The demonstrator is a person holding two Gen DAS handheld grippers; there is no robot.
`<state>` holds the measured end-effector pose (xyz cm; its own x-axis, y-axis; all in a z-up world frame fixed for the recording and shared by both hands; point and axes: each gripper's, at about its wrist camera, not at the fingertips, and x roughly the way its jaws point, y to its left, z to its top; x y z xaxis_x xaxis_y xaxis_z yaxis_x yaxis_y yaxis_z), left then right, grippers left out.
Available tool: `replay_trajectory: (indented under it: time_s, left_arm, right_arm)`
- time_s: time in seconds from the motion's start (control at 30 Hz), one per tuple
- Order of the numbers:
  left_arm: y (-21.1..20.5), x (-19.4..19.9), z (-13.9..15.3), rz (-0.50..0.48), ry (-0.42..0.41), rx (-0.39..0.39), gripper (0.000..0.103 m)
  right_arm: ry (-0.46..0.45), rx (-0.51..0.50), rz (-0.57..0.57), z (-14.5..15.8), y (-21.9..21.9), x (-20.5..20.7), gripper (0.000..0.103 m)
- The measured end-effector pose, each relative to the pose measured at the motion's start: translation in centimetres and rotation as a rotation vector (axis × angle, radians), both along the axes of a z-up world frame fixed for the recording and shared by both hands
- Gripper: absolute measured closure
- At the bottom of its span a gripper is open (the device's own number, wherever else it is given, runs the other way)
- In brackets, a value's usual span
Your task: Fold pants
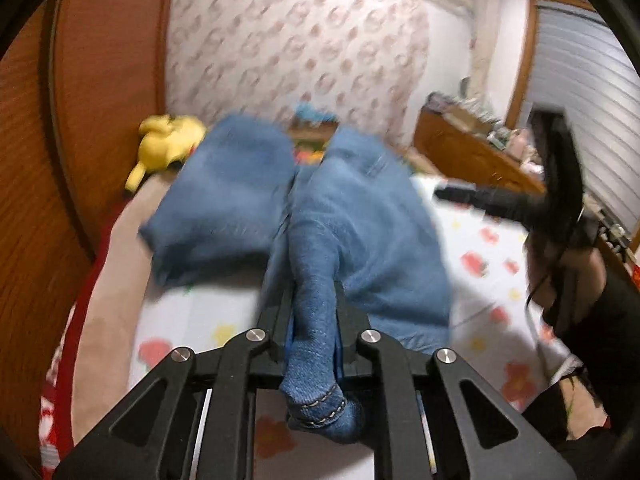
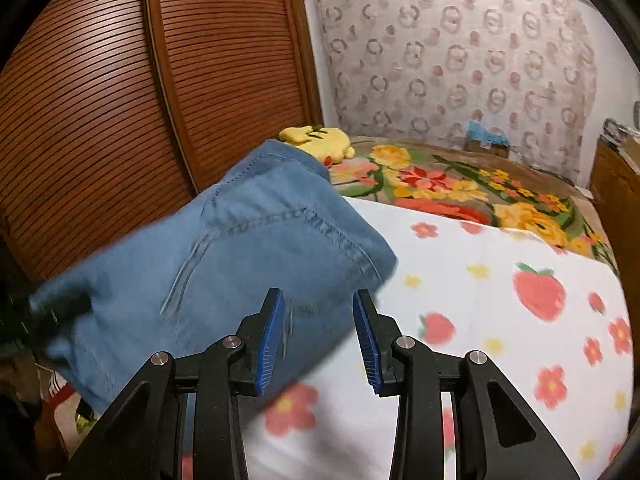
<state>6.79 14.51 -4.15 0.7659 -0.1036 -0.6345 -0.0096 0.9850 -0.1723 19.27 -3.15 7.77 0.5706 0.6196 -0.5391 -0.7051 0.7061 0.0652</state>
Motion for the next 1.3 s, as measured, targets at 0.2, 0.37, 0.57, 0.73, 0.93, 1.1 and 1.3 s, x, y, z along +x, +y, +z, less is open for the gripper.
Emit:
replay_trajectory:
  time_s: [0.2,0.37,0.57,0.73,0.93,1.1,1.3]
  left_arm:
    - [0.6,0.9,-2.5,0.015,0.058,0.013,0.087]
    - [0.5,1.2,-1.3,0.007,0.052,0.029,0.075]
    - [1.5,2.6,1.8,0.001,-0.006,0.068,0.055]
    - [2.2,6.0,0.5,-0.044,0.07,0.04,0.055]
    - [3.0,9.2,-2.9,-0.091,0.191,-0.078,0.055]
    - [2.8,9.9,-4.0,-0.103,0.216,-0.127,0.055]
    - [2.5,9.4,-4.1,-0.131,0.21,-0.179,0.066]
  right_arm:
    - [0.025,-0.035,0.013,-1.6,1.8,3.6,0.058]
    - [0.065,-0.016,0.002,-1.4,1.3,5.3,0.048]
    - [0.126,0.027,0.034,-1.2,0.3,6.1,0.038]
    - [0.19,0.032,0.066,-2.2,1.1,8.1,0.03]
    - [0.256,0.048,0.082,-3.1,2.2,11.1,0.021]
    - [0.285,0.054,0.111,-3.9,3.5,12.8,0.017]
    - [0.311,0.068,0.139,-4.8,4.2,14.2,0.021]
